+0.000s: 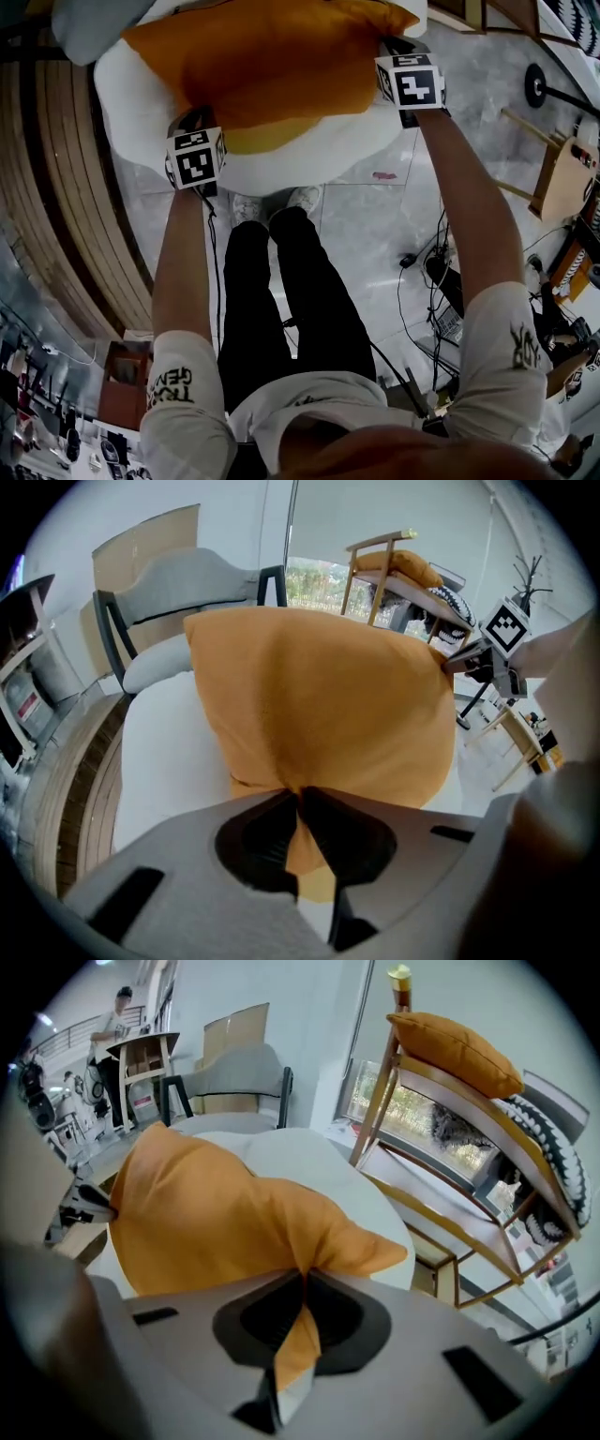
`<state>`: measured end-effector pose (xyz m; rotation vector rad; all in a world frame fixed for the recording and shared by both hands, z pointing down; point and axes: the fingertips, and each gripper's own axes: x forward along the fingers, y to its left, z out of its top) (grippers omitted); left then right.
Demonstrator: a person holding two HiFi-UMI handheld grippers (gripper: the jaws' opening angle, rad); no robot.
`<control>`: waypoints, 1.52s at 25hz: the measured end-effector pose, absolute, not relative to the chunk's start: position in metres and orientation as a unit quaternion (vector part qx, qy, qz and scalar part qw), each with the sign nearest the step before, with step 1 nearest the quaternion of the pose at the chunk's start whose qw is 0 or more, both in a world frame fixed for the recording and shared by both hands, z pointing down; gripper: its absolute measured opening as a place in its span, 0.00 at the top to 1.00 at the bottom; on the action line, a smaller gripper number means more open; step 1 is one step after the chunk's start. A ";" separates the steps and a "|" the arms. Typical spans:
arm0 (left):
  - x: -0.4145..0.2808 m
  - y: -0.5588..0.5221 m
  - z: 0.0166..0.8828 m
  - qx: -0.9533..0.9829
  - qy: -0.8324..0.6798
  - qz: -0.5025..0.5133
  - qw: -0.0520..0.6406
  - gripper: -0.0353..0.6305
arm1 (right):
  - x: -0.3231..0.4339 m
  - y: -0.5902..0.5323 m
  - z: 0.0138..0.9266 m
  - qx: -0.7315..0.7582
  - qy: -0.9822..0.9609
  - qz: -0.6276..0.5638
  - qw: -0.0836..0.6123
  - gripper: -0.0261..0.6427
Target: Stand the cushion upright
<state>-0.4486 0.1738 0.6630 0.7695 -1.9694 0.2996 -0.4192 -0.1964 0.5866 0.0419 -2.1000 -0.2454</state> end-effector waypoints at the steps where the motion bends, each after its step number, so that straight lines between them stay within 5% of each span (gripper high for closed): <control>1: -0.452 0.177 0.669 0.312 -0.808 0.124 0.485 0.89 | -0.426 -0.194 0.591 0.018 -0.864 -0.113 0.491 0.90; 5: -0.462 0.185 0.677 0.304 -0.816 0.126 0.476 0.86 | -0.438 -0.191 0.594 0.052 -0.877 -0.116 0.463 0.84; 10: -0.463 0.185 0.662 0.316 -0.826 0.121 0.452 0.60 | -0.417 -0.210 0.567 0.122 -0.905 -0.025 0.406 0.76; 14: -0.452 0.186 0.641 0.323 -0.826 0.097 0.452 0.53 | -0.387 -0.188 0.545 0.135 -0.924 0.016 0.356 0.76; 15: -0.450 0.186 0.629 0.319 -0.831 0.093 0.447 0.60 | -0.380 -0.175 0.540 0.122 -0.929 0.015 0.348 0.82; 16: -0.449 0.187 0.616 0.314 -0.837 0.089 0.438 0.77 | -0.373 -0.159 0.535 0.105 -0.934 0.004 0.343 0.91; 19: -0.440 0.191 0.571 0.308 -0.854 0.071 0.413 0.87 | -0.349 -0.110 0.512 0.063 -0.940 -0.020 0.334 0.92; 30: -0.383 0.183 0.396 0.378 -0.843 0.052 0.380 0.91 | -0.297 -0.008 0.342 0.088 -0.958 0.068 0.263 0.92; 38: -0.404 0.183 0.245 0.396 -0.860 0.066 0.316 0.91 | -0.319 0.026 0.196 0.121 -0.965 0.116 0.201 0.92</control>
